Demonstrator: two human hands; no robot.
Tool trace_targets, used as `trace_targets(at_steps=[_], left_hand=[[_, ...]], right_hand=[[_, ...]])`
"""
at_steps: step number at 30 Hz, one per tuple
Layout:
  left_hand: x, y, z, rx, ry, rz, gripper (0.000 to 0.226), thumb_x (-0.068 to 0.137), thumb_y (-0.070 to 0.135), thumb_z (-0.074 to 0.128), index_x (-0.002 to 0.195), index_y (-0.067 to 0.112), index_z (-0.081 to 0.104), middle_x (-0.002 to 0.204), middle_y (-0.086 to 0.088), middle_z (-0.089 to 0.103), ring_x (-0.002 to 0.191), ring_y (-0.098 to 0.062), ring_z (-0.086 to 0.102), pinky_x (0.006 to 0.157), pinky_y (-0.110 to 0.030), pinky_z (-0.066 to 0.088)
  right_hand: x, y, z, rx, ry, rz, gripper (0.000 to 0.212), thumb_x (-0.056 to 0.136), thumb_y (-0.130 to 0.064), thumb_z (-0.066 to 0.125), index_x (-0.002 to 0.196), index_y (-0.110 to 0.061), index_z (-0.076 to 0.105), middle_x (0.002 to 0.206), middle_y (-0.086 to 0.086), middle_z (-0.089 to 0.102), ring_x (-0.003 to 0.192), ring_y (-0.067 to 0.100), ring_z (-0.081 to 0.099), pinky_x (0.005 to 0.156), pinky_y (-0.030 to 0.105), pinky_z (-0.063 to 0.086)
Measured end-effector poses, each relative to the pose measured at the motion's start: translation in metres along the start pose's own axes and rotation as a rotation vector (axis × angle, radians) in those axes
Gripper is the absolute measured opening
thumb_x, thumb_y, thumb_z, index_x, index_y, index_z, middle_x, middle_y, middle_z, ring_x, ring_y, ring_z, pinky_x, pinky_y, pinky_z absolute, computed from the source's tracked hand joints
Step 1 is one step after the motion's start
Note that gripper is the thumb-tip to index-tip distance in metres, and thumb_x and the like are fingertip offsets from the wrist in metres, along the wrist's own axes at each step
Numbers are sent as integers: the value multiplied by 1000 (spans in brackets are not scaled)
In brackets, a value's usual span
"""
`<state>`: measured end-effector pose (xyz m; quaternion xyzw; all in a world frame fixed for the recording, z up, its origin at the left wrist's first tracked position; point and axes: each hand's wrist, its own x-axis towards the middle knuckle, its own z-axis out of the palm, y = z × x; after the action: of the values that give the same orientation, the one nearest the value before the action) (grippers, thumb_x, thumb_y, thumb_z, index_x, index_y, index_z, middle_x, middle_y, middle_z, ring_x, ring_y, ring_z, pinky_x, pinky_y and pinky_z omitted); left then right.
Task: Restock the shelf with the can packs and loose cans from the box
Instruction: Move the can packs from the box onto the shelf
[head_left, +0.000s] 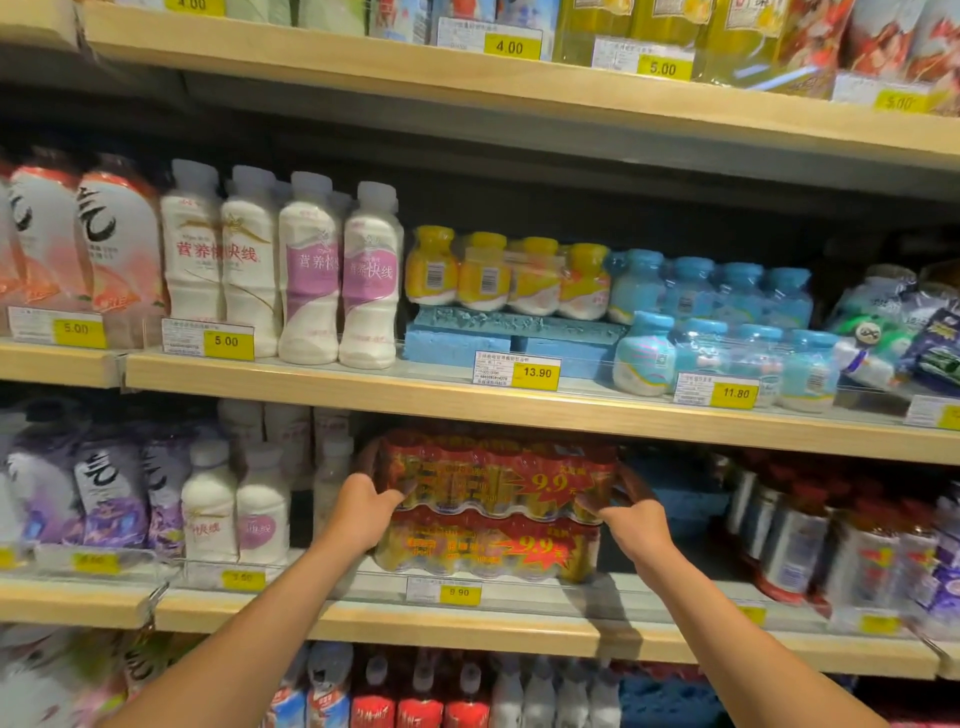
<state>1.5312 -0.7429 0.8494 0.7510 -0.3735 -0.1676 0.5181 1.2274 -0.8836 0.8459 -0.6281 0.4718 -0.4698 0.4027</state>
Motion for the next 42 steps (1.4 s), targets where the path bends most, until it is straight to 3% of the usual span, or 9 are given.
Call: trace_targets(at_steps=[3, 10, 15, 20, 27, 30, 34, 39, 42], left_hand=[[1, 1, 1, 54, -6, -44, 41, 89, 15, 66, 58, 18, 40, 56, -4, 42, 52, -21, 42, 49, -33, 33], [1, -7, 11, -38, 5, -107, 42, 89, 17, 67, 55, 9, 44, 51, -3, 40, 50, -19, 40, 48, -30, 25], [-8, -14, 26, -210, -59, -198, 24, 93, 29, 56, 88, 6, 53, 89, -12, 61, 84, -29, 58, 71, -35, 43], [-3, -16, 24, -266, -134, -255, 58, 80, 49, 54, 119, 6, 52, 110, -11, 63, 102, -30, 60, 94, -49, 49], [-9, -14, 20, -255, -188, -278, 56, 66, 24, 60, 116, 0, 51, 104, -11, 58, 98, -29, 57, 82, -44, 47], [-10, -12, 18, -224, -184, -276, 44, 72, 13, 57, 113, 2, 48, 110, -15, 56, 106, -32, 55, 93, -51, 48], [-14, -8, 20, -206, -143, -257, 34, 76, 9, 55, 109, 5, 46, 104, -13, 55, 100, -31, 55, 94, -52, 48], [-20, -10, 22, -128, -75, -189, 16, 85, 17, 58, 94, 15, 45, 94, -8, 55, 87, -24, 55, 86, -48, 51], [-25, -11, 20, -77, -61, -135, 23, 88, 20, 59, 104, 11, 46, 94, -6, 54, 84, -21, 54, 71, -40, 48]], right_hand=[[5, 8, 2, -5, 7, 96, 52, 73, -17, 87, 118, -18, 60, 107, -1, 68, 100, 19, 62, 93, 41, 52], [-7, 4, 8, -44, 40, 78, 49, 83, -13, 76, 127, -14, 55, 109, 0, 65, 101, 16, 62, 71, 25, 48], [-18, 22, 26, -49, -74, 269, 56, 90, -52, 57, 130, -15, 45, 128, 3, 57, 114, 23, 56, 93, 40, 46], [-16, 19, 27, -19, -106, 321, 44, 95, -47, 49, 125, -15, 48, 122, 4, 61, 109, 22, 58, 91, 40, 43], [-22, 13, 27, 8, -118, 318, 38, 95, -39, 53, 122, -13, 49, 114, 4, 64, 99, 16, 61, 82, 35, 45], [-19, 15, 19, 5, -140, 302, 39, 91, -39, 50, 116, -12, 59, 114, 12, 68, 99, 21, 63, 84, 38, 49], [-19, 10, 16, 94, -126, 327, 22, 97, -28, 42, 101, -17, 61, 108, 14, 71, 101, 26, 64, 101, 47, 47], [-21, 7, 13, 55, -93, 326, 31, 99, -33, 45, 113, -11, 61, 111, 7, 70, 99, 18, 63, 91, 37, 46], [-24, 3, 12, -78, -53, 312, 37, 102, -34, 40, 119, -4, 54, 112, 7, 60, 97, 18, 54, 86, 37, 39]])
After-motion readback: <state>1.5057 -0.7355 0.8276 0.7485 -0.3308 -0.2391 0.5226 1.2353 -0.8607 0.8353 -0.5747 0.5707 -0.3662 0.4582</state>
